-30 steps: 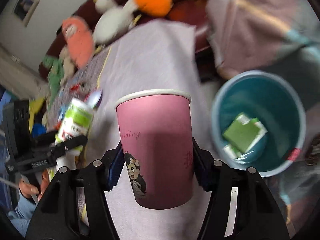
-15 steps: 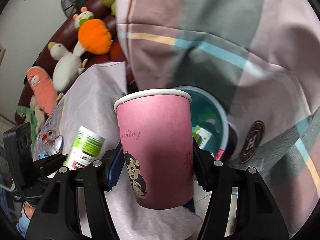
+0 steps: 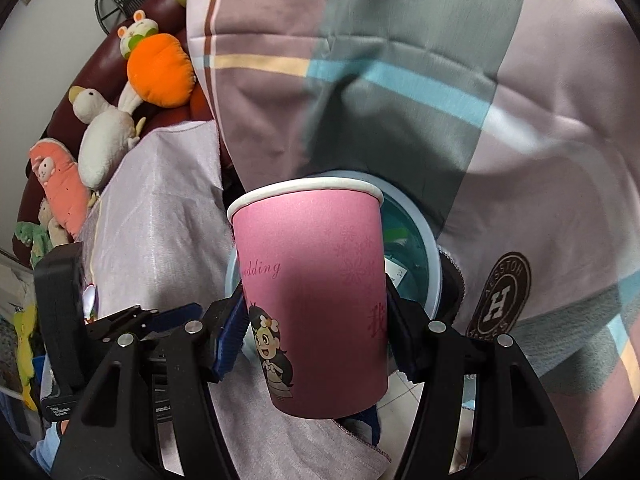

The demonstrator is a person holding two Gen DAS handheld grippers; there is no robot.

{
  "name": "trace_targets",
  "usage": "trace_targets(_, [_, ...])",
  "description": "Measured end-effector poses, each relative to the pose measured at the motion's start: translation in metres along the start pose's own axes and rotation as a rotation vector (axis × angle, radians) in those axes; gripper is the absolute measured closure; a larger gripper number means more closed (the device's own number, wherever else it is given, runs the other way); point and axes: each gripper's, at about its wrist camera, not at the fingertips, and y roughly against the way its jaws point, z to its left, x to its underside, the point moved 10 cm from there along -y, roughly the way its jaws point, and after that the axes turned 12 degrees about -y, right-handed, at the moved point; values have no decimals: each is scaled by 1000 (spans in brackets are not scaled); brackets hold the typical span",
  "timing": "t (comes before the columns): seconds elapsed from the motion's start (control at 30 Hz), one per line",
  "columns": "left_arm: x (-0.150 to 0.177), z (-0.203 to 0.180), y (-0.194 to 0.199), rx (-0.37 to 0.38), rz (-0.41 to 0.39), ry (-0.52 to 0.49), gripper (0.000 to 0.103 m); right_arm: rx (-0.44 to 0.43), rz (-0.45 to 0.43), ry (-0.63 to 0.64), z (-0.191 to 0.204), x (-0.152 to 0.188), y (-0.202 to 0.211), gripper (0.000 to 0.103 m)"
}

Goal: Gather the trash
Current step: 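Open the left tool to drop the bottle while the right tool drops the pink cup into the bin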

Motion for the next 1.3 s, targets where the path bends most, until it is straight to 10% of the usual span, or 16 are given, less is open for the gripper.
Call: trace_targets(1.3, [47, 35, 64, 58, -115, 142, 19, 107, 106, 14, 20, 32, -23, 24])
